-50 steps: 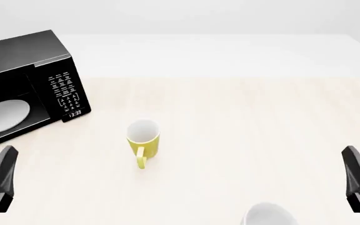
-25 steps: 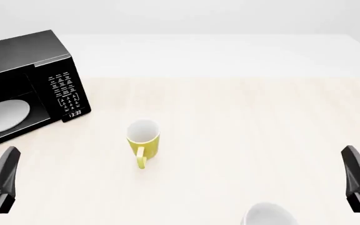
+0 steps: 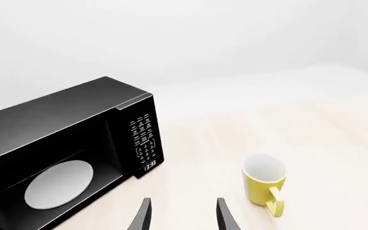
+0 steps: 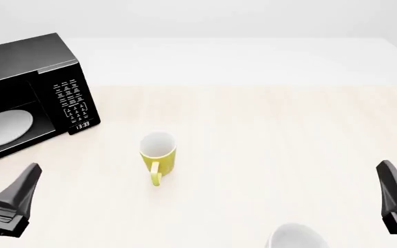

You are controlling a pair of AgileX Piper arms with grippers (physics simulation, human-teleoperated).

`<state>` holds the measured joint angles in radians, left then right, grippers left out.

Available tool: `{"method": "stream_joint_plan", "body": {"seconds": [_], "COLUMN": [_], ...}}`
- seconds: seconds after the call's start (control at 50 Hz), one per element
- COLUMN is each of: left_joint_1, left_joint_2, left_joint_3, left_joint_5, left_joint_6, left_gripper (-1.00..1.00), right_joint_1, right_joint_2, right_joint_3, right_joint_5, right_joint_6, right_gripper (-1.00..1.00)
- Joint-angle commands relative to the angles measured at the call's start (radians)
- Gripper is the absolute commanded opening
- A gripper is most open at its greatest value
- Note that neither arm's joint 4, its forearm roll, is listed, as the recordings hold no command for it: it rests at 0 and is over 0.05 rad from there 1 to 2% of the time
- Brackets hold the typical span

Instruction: Put the yellow and white mug in the microwave and close it.

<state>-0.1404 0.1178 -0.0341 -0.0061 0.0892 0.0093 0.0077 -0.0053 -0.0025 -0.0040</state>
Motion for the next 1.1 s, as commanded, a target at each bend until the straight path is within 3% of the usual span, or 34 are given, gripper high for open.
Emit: {"method": "stream_joint_plan", "body": {"seconds": [0.02,0.26,0.54,1.02,1.06,1.1], "left_joint_1": [-0.071,-0.155,-0.241,-0.331,-0.337,-0.334], "left_joint_2": [0.116,0.314,0.514,0.771,0.831,0.834], "left_joint_3": [-0.048,-0.155,-0.268,-0.294,-0.3,-0.304], "left_joint_5": [-0.015,-0.035,-0.022,-0.105,-0.117,-0.128], "left_joint_6": [-0.018,-0.073,-0.206,-0.332,-0.373,-0.355], "left_gripper": [1.0,1.0,1.0,1.0,1.0,1.0], "right_joint_1": [-0.002,-0.002,-0.002,-0.002,-0.002,-0.002], "right_joint_2": [-0.002,-0.002,-0.002,-0.002,-0.002,-0.002], "right_joint_3": [0.001,0.001,0.001,0.001,0.001,0.001], "right_joint_5": [0.0,0.0,0.0,0.0,0.0,0.0], "right_joint_6": [0.001,0.001,0.001,0.001,0.001,0.001], "right_gripper": [1.0,1.0,1.0,1.0,1.0,1.0]}}
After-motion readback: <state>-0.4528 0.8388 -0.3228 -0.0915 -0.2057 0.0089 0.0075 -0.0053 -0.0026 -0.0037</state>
